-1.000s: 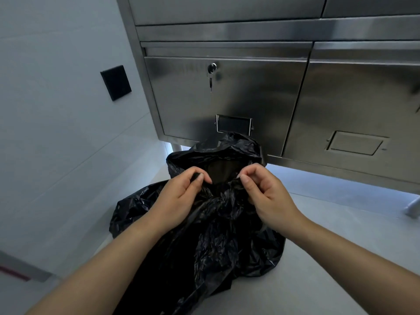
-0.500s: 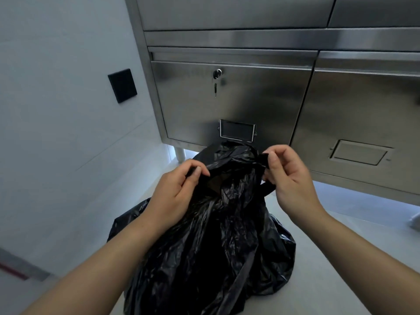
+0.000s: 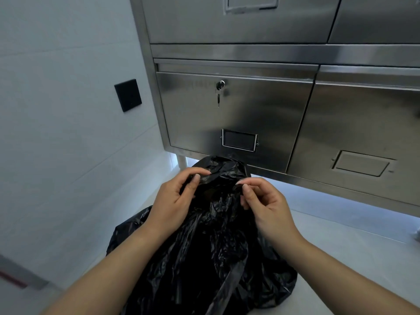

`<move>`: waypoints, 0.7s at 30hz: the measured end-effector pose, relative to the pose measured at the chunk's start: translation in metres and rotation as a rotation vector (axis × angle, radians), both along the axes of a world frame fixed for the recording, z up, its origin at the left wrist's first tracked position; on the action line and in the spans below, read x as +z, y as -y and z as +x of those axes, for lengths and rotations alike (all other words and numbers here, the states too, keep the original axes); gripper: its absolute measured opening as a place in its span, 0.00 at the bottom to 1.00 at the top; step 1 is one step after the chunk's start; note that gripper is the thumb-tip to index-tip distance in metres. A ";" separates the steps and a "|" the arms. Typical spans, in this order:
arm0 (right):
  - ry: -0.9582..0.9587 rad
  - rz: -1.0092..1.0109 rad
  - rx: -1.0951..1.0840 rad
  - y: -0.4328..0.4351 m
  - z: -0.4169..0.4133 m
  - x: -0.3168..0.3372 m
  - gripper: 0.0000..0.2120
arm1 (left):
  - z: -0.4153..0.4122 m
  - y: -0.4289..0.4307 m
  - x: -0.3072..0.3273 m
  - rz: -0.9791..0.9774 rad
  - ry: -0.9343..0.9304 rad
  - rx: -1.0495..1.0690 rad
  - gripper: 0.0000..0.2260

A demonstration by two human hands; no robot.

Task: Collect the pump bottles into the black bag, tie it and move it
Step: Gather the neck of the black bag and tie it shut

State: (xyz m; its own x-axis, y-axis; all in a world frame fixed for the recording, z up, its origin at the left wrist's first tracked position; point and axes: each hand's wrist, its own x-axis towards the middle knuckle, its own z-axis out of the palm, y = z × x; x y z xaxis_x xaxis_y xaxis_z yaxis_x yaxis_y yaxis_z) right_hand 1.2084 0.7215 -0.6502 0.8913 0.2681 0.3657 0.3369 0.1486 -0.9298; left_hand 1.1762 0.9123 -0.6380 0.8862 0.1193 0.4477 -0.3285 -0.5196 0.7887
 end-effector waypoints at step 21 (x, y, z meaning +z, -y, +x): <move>0.206 -0.036 -0.031 -0.009 -0.004 0.023 0.06 | 0.006 0.015 0.019 -0.081 0.025 -0.071 0.09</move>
